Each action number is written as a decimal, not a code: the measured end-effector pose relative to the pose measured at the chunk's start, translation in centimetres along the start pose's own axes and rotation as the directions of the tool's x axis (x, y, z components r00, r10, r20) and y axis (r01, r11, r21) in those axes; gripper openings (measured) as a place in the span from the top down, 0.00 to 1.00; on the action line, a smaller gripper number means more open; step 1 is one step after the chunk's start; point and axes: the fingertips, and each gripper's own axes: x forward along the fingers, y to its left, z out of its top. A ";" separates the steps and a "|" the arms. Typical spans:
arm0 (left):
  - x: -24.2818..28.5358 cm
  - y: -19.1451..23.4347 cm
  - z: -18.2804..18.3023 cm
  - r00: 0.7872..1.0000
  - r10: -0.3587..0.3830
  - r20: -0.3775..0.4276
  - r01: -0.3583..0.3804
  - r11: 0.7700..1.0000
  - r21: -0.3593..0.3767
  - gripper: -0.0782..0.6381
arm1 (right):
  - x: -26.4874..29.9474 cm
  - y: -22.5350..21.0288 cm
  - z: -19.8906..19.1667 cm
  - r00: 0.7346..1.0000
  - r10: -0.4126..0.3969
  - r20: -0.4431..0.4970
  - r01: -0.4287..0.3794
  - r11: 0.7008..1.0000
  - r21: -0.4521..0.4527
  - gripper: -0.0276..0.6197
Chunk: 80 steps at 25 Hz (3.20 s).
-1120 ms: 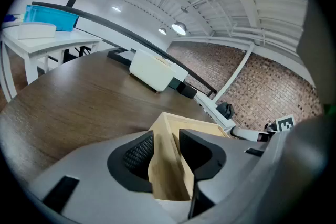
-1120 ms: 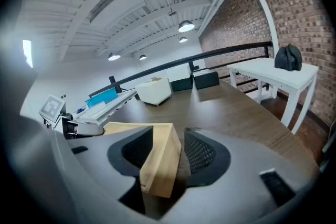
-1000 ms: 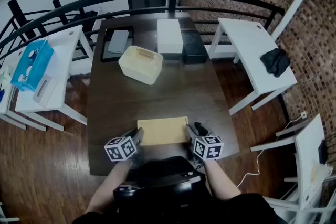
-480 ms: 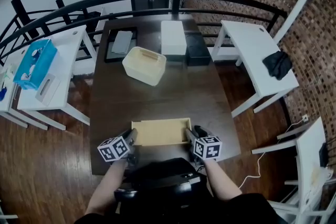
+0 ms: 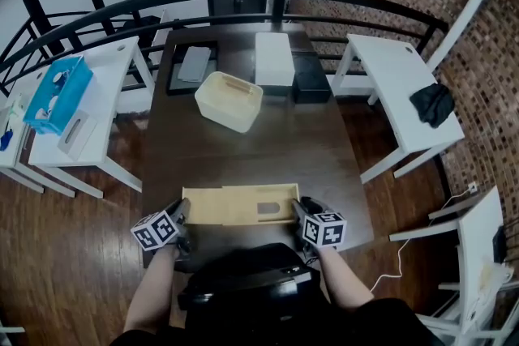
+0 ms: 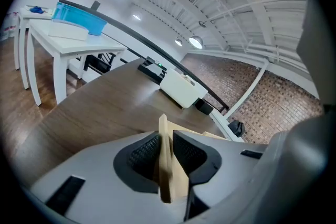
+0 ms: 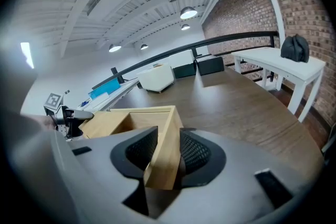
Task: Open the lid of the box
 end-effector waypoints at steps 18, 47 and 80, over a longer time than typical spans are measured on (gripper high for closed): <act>-3.3 5.9 4.3 0.988 0.097 0.120 -0.086 0.992 -0.095 0.82 | 0.0 -0.2 0.0 1.000 -0.028 0.004 0.028 1.000 0.011 0.75; -10.0 6.0 10.0 0.892 0.138 0.431 -0.135 0.990 -0.037 0.59 | -4.8 -1.3 4.8 0.971 -0.068 0.231 0.053 0.996 0.071 0.75; -14.8 -10.2 10.7 0.854 -0.281 0.438 0.068 0.895 0.441 0.89 | -16.5 0.2 14.1 0.741 -0.007 0.671 0.028 0.999 -0.021 0.96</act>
